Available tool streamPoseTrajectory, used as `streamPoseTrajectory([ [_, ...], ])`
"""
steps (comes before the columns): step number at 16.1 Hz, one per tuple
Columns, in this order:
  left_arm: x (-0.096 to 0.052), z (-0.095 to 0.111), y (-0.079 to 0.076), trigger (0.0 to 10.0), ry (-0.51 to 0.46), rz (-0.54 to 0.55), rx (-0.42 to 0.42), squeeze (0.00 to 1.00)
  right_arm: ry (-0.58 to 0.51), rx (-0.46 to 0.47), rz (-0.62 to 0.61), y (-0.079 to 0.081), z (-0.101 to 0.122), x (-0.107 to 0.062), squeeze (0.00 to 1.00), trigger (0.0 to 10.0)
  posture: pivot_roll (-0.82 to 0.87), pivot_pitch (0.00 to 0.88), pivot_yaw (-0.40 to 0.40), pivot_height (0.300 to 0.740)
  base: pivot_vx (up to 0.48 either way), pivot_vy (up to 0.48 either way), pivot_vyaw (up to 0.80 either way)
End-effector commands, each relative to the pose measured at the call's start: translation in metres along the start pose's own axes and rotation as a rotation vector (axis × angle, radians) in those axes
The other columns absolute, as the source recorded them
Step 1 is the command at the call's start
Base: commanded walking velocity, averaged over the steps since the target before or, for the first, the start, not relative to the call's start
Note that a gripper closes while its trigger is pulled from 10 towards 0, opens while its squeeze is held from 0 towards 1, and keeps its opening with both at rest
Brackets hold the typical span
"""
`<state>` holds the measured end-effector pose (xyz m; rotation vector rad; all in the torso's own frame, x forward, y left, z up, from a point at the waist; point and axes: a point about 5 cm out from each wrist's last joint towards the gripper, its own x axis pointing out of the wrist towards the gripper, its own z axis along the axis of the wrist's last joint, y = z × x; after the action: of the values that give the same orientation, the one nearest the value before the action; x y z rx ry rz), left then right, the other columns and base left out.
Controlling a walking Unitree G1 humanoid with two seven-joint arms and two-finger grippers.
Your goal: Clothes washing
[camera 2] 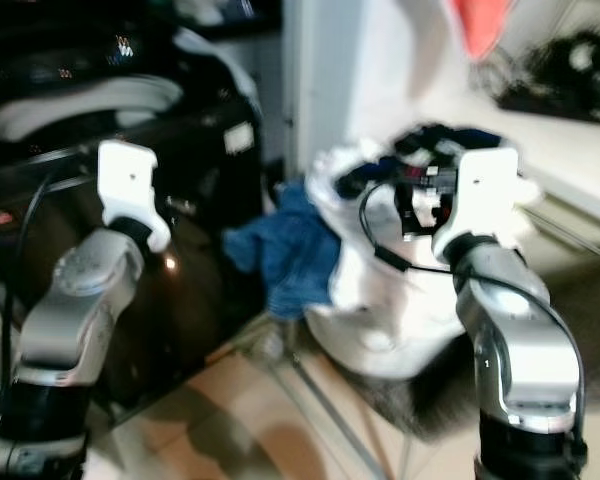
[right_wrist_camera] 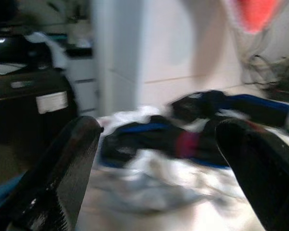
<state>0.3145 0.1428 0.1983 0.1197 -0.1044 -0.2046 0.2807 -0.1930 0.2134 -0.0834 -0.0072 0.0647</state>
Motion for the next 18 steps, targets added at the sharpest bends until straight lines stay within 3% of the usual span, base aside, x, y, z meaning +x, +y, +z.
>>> streamPoseTrajectory([
  [1, 0.0, 0.001, 0.005, 10.0, 0.002, 0.016, 0.004, 0.0, -0.031, -0.01, 0.004, 0.004, 0.007, -0.002, 0.0, 10.0, 0.04, 0.0, -0.002, 0.74, 0.368, 0.0, 0.0],
  [3, 0.003, 0.001, 0.004, 10.0, 0.002, 0.008, -0.009, 0.0, -0.032, 0.047, -0.028, 0.003, 0.007, -0.007, 0.0, 10.0, 0.01, 0.0, 0.018, 0.74, 0.369, 0.0, -0.4],
  [10, 0.013, 0.007, -0.006, 10.0, -0.026, -0.052, -0.036, 0.0, -0.032, 0.041, -0.098, -0.001, 0.007, -0.024, 0.0, 10.0, -0.03, 0.0, 0.063, 0.74, 0.37, 0.0, -0.78],
  [14, 0.015, 0.009, -0.008, 10.0, -0.048, -0.056, -0.078, 0.0, -0.028, 0.03, -0.092, 0.002, 0.007, -0.029, 0.0, 10.0, -0.03, 0.0, 0.063, 0.74, 0.341, 0.0, 0.0],
  [18, 0.012, 0.0, -0.008, 10.0, -0.019, -0.059, -0.051, 0.0, 0.035, -0.001, -0.039, 0.007, -0.001, -0.028, 0.0, 10.0, -0.05, 0.0, 0.073, 0.74, 0.0, 0.0, 0.0],
])
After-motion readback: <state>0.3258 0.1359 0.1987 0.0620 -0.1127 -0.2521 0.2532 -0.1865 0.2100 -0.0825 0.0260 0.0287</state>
